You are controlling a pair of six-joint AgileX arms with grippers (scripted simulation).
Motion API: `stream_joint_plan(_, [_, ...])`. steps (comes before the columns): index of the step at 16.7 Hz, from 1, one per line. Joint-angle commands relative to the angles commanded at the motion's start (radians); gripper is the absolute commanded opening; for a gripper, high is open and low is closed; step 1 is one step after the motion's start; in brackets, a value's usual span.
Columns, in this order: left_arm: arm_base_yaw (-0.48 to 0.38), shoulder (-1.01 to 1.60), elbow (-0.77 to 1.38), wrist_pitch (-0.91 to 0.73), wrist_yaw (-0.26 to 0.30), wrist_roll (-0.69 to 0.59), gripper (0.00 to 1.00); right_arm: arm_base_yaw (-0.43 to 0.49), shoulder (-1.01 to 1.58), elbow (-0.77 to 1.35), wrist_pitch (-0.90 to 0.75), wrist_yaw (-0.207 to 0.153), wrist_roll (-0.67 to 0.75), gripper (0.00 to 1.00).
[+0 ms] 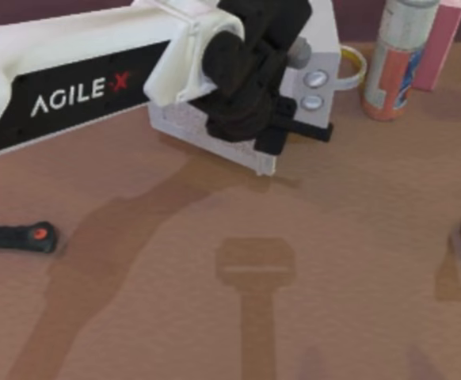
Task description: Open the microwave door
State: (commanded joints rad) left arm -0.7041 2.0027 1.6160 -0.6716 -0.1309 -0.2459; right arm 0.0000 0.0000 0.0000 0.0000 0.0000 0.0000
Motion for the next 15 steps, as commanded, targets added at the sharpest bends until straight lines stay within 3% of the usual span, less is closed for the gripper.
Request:
stream_joint_plan(6, [0.022,-0.050,-0.068,0.030,0.030,0.073,0.00,0.000,0.000,0.000,0.000,0.000,0.000,1.00])
stream_joint_plan(15, [0.024,-0.053,-0.073,0.031,0.032,0.078,0.00,0.000,0.000,0.000,0.000,0.000,0.000,1.00])
